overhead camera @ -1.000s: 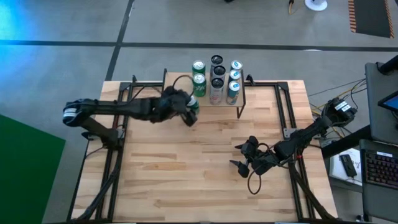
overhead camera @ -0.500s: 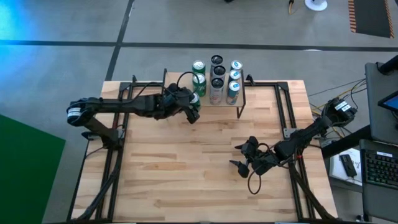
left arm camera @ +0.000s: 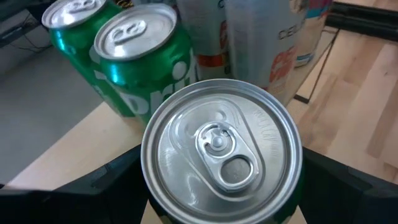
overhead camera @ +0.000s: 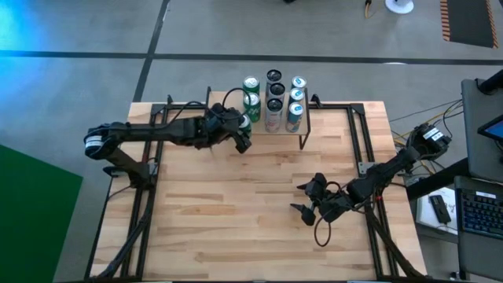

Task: Sort soda cans
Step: Put the green soda can on the shelf and align it with other green soda cans

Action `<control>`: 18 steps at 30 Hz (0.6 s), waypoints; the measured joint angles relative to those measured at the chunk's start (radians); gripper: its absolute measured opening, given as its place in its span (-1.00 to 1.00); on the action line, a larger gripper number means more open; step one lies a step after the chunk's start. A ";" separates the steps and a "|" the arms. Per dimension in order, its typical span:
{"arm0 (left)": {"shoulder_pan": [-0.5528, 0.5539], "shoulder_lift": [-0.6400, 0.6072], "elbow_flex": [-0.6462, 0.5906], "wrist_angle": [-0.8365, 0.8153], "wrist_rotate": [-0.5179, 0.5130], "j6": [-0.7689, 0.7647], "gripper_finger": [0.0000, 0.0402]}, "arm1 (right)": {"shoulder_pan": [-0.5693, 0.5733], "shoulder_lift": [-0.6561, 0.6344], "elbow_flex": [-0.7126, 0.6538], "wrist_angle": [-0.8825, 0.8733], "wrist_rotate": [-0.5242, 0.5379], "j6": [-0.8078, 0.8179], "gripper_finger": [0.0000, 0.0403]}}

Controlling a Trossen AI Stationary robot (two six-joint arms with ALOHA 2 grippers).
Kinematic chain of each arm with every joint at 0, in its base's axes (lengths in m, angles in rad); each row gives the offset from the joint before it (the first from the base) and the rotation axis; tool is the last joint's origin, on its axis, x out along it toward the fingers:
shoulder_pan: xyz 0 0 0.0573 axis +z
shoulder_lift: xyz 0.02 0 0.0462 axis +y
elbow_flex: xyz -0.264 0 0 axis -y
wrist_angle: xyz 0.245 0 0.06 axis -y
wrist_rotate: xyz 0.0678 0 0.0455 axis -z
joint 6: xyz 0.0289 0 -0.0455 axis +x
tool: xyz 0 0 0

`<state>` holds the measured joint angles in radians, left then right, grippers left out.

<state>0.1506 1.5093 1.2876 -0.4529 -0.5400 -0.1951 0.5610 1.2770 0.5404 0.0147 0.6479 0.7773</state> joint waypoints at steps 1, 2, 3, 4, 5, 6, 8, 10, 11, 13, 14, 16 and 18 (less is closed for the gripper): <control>0.005 0.000 -0.005 0.001 0.000 0.000 0.54 | 0.000 0.000 0.000 0.000 0.000 0.000 0.71; 0.009 0.000 -0.012 0.004 0.000 -0.001 0.54 | 0.000 0.000 0.000 0.000 0.000 0.000 0.71; 0.014 0.000 -0.018 0.014 -0.001 -0.002 0.54 | 0.000 0.000 0.000 -0.001 0.000 -0.001 0.71; 0.019 0.000 -0.024 0.026 -0.001 -0.003 0.54 | 0.000 0.000 0.000 -0.001 0.000 -0.002 0.71; 0.023 -0.001 -0.031 0.035 -0.001 -0.004 0.54 | 0.000 0.000 0.000 -0.002 0.000 -0.002 0.71; 0.028 -0.003 -0.038 0.045 -0.001 -0.005 0.54 | 0.000 0.000 0.000 -0.002 0.000 -0.002 0.71; 0.035 -0.005 -0.049 0.057 -0.001 -0.005 0.54 | 0.000 0.000 0.000 -0.002 0.000 -0.002 0.71; 0.036 -0.006 -0.053 0.059 -0.001 -0.005 0.54 | 0.000 0.000 0.000 -0.002 0.000 -0.003 0.71; 0.037 -0.006 -0.054 0.059 -0.002 -0.005 0.54 | 0.000 0.000 0.000 -0.002 0.000 -0.004 0.71; 0.037 -0.006 -0.054 0.060 -0.002 -0.005 0.54 | 0.000 0.000 0.000 -0.002 0.000 -0.008 0.71; 0.037 -0.006 -0.054 0.061 -0.002 -0.005 0.54 | 0.000 0.000 0.000 -0.002 0.000 -0.009 0.71; 0.037 -0.006 -0.055 0.061 -0.002 -0.005 0.54 | 0.000 0.000 0.000 -0.002 0.000 -0.009 0.71; 0.038 -0.006 -0.056 0.062 -0.002 -0.005 0.54 | 0.000 0.000 0.000 -0.002 -0.002 -0.010 0.71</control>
<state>0.1890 1.5028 1.2311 -0.3907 -0.5415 -0.2001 0.5610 1.2770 0.5404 0.0128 0.6464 0.7677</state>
